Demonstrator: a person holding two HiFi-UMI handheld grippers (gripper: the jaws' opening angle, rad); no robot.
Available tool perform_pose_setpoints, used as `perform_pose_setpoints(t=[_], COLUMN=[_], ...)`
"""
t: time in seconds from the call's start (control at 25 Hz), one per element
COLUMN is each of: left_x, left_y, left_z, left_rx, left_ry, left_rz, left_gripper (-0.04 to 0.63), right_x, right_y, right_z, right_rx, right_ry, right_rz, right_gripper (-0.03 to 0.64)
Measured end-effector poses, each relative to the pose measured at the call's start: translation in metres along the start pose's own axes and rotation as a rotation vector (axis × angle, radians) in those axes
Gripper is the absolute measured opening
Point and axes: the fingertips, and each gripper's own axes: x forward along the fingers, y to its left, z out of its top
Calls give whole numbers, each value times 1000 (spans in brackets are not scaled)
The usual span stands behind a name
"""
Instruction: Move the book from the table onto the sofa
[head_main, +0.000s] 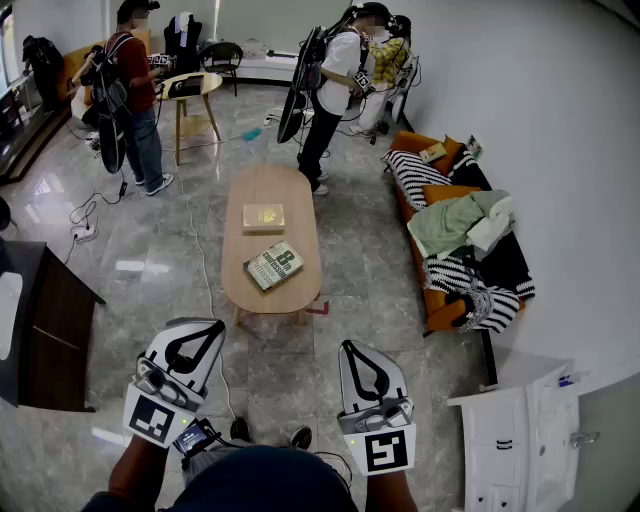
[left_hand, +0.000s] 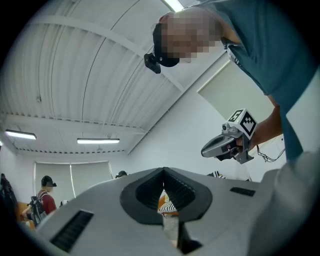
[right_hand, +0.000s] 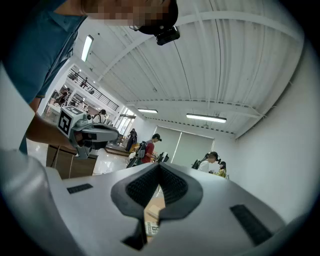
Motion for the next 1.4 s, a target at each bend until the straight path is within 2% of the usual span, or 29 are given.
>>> perform_pose_setpoints(t=[0.6,1.16,1.4], left_x=[29,87,107], left_y=[-19,-72,-84], left_z=[-1,2,-5], left_rx=[-15,-8,-32], left_ry=[31,79,92], left_rz=[-4,61,70], left_gripper=[5,5,5], right_x=[-10,-37,-33], right_y=[-29,-95,-112], right_z=[-13,-40,-51], right_rx=[25,34,53], right_ry=[-10,-41,-53], right_rz=[0,65,80], right_gripper=[14,14,14])
